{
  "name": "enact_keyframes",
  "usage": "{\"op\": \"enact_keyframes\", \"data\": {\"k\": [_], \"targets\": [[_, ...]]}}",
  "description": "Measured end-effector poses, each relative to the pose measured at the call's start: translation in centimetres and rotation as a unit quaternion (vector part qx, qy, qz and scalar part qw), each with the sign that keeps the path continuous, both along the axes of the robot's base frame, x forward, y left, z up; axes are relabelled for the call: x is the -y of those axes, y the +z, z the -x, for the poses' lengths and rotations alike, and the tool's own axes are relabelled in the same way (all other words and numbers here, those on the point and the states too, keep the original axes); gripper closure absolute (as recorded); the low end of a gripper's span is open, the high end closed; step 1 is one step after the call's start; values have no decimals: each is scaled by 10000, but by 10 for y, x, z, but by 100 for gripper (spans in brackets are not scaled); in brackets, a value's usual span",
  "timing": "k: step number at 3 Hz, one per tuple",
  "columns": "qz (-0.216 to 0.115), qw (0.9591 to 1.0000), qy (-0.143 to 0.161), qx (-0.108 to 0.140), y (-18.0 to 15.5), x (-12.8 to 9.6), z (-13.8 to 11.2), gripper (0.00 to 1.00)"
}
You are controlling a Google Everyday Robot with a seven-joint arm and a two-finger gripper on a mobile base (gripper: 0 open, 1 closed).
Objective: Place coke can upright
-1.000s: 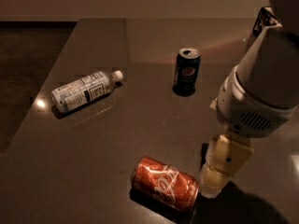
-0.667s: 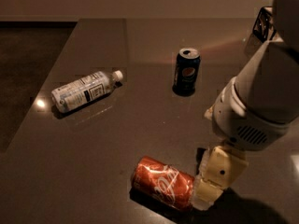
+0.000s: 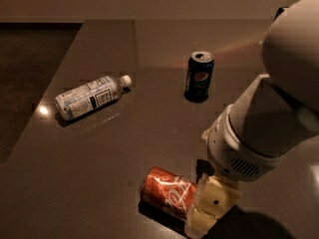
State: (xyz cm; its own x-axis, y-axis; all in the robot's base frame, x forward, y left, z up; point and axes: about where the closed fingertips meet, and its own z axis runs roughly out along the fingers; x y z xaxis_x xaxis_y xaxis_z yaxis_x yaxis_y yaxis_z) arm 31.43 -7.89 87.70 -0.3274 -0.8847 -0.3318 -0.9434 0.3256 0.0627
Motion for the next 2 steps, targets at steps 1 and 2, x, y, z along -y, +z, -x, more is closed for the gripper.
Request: {"op": "enact_keyframes", "data": {"k": [1, 2], "targets": [[-1, 10000, 6, -6, -12, -7, 2, 0], [5, 10000, 84, -5, -21, -20, 9, 0]]}}
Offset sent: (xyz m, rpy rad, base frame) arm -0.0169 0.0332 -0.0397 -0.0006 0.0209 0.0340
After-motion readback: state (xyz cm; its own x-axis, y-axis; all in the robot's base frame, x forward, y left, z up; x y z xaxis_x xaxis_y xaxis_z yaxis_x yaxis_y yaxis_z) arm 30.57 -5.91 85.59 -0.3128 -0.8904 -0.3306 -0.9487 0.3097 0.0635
